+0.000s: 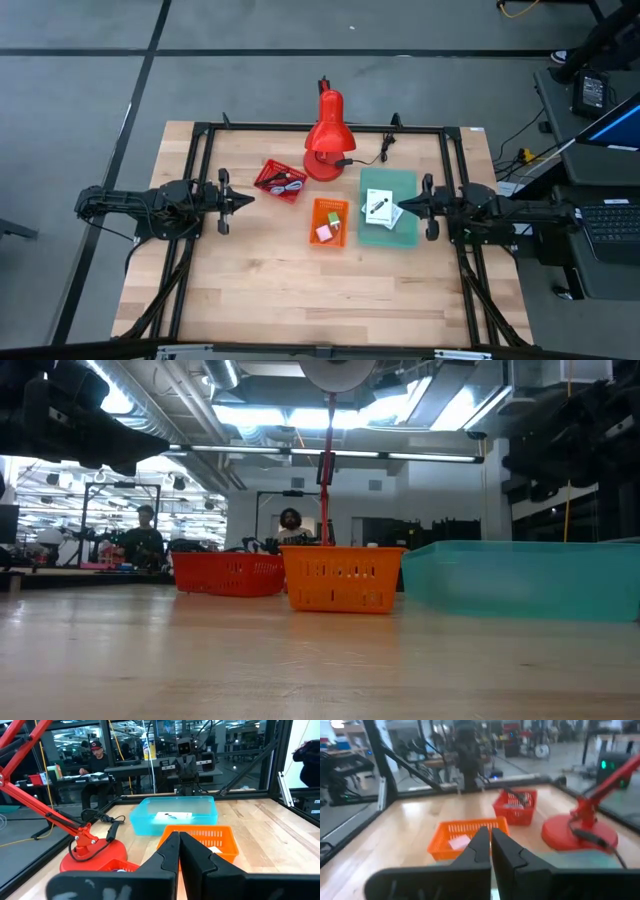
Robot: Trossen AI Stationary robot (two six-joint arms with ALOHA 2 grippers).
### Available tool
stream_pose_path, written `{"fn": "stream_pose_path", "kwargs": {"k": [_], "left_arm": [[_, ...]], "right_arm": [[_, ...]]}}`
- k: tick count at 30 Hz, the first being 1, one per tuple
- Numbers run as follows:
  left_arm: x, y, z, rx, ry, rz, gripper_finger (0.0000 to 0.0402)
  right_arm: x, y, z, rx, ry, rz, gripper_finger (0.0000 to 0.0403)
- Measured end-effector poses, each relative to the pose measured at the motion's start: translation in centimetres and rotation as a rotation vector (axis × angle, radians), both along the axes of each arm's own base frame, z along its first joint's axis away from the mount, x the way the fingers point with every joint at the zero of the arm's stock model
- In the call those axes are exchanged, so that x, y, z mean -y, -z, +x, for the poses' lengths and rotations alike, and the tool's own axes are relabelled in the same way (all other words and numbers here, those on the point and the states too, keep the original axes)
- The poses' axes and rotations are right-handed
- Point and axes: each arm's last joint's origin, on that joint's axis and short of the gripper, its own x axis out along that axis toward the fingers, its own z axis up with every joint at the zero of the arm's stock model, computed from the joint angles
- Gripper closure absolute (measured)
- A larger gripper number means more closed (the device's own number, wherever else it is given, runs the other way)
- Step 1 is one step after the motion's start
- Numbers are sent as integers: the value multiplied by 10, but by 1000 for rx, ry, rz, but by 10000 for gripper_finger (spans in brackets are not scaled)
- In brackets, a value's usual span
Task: Pick and place items into bin
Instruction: Return to Home Position
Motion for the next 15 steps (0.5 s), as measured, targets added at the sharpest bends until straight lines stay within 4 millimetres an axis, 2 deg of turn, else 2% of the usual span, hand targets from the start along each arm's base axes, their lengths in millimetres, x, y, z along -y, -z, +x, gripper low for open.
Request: {"fn": "stream_pose_path", "kwargs": {"k": [5, 15], "left_arm": [[0, 0, 0, 0, 0, 0, 395], [0, 0, 0, 0, 0, 0, 397]], "right_arm": [[-6, -6, -4, 73, -58, -72, 402], [-12, -6, -5, 69, -125, -127, 402]]}}
